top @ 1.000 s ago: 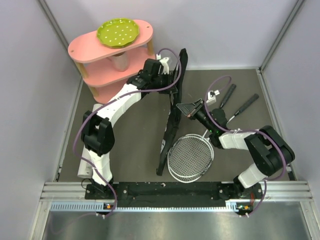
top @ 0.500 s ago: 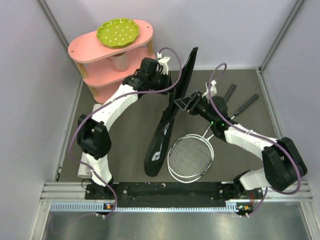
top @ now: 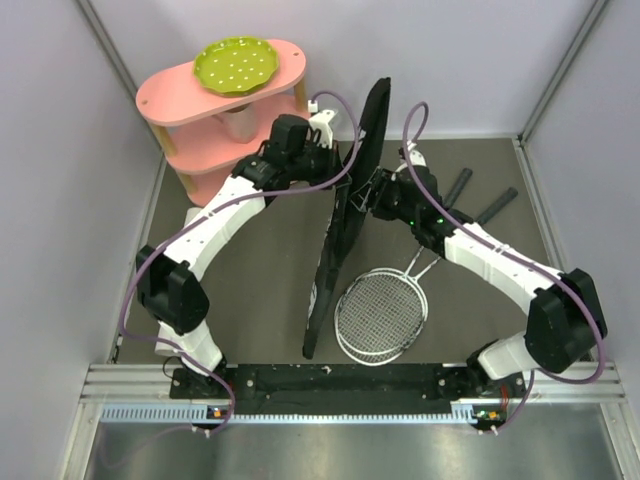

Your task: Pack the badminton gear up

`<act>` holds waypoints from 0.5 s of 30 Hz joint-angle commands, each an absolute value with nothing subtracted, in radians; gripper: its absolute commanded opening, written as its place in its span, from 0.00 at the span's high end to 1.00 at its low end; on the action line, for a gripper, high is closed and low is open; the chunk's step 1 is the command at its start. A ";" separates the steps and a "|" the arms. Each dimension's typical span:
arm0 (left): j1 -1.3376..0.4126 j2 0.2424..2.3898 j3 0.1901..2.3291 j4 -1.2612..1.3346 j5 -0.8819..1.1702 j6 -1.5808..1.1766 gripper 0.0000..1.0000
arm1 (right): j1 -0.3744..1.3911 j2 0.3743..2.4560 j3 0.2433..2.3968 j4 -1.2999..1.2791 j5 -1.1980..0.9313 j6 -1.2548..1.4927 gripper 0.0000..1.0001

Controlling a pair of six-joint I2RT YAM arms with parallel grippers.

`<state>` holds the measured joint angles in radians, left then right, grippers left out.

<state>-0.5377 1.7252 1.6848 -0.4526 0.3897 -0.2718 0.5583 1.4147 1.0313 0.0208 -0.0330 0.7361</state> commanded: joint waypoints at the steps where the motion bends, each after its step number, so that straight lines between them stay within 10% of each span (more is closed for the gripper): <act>1: -0.558 1.651 1.697 -0.428 0.330 -0.272 1.00 | 0.615 1.447 1.135 -0.120 0.094 0.709 0.53; 6: -0.577 1.658 1.695 -0.440 0.301 -0.265 1.00 | 0.667 1.468 1.167 -0.112 0.124 0.726 0.67; 9: -0.580 1.684 1.695 -0.486 0.275 -0.259 0.96 | 0.687 1.442 1.149 -0.071 0.143 0.753 0.99; 15: -0.581 1.686 1.626 -0.480 0.256 -0.271 0.72 | 0.686 1.364 1.032 0.106 0.143 0.839 1.00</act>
<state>-0.5816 1.7107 1.6733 -0.4988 0.2867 -0.2684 0.6788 1.4464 1.0794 -0.0517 0.1135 0.7803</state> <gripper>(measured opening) 0.192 0.005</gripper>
